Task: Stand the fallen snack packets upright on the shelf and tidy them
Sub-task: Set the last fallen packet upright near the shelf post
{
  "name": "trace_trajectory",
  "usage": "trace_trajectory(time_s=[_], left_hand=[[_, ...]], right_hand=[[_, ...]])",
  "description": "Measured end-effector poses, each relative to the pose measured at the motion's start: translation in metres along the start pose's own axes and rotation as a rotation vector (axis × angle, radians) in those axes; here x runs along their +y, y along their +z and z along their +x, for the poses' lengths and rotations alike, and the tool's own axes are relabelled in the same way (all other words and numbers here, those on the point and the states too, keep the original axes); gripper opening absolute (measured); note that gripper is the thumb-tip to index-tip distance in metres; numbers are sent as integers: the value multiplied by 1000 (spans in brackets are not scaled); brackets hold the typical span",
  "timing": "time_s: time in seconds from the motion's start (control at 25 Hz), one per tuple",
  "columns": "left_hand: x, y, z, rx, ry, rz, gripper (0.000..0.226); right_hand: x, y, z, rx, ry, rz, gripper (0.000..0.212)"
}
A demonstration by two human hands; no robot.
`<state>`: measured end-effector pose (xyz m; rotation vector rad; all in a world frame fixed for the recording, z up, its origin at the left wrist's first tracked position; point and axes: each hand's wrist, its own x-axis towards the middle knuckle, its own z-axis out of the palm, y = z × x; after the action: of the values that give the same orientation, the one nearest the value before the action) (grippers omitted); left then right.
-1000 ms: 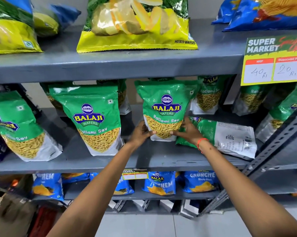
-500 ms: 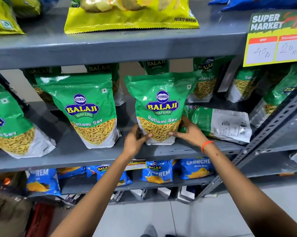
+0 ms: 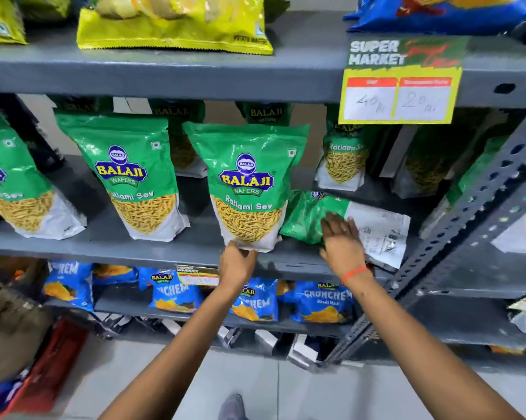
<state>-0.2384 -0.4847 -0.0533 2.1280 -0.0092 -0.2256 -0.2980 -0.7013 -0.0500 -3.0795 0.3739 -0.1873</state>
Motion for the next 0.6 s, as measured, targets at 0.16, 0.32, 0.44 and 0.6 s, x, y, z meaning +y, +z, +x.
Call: trace_trajectory(time_s=[0.16, 0.32, 0.44, 0.6], left_hand=[[15, 29, -21, -60, -72, -12, 23], [38, 55, -24, -130, -81, -113, 14], [49, 73, -17, -142, -50, -140, 13], [58, 103, -6, -181, 23, -122, 21]], right_hand=[[9, 3, 1, 79, 15, -77, 36], [10, -9, 3, 83, -34, -153, 26], [14, -11, -2, 198, -53, -72, 25], [22, -31, 3, 402, 58, 25, 22]])
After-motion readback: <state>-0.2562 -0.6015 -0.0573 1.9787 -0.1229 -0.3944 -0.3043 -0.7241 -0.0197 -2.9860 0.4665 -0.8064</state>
